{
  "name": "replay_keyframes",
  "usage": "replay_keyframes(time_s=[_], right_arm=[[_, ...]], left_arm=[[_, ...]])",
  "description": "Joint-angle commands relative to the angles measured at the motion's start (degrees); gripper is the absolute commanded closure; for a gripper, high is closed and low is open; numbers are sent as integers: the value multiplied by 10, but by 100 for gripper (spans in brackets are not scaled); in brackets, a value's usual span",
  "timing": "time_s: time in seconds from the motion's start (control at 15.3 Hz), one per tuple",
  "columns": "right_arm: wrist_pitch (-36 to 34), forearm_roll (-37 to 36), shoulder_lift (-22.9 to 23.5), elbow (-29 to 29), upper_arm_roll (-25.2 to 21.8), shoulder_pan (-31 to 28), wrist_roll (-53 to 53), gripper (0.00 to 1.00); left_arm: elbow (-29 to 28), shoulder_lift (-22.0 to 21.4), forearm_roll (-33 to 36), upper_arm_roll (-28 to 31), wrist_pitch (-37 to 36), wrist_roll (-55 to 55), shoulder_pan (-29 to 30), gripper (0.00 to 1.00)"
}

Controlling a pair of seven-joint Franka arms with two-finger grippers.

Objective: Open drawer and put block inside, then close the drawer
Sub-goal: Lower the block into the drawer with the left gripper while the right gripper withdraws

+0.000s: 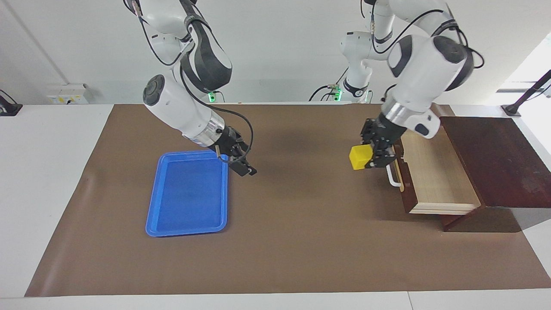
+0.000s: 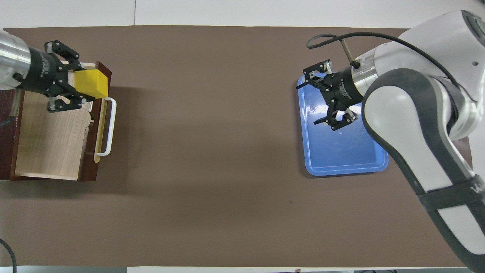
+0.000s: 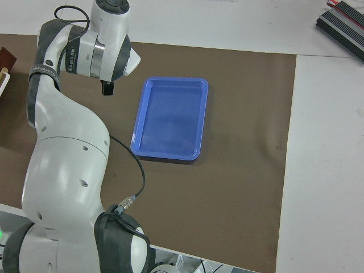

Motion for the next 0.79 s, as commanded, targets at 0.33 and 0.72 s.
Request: replay_keyframes(time_s=[0.33, 0.72], right_arm=[[-63, -192, -75, -9, 6, -64, -460, 0], [-111, -255, -113, -3, 13, -116, -602, 0]], left_arm=[[-179, -42, 79, -7, 108, 144, 83, 100], [-272, -61, 79, -8, 185, 150, 93, 25]])
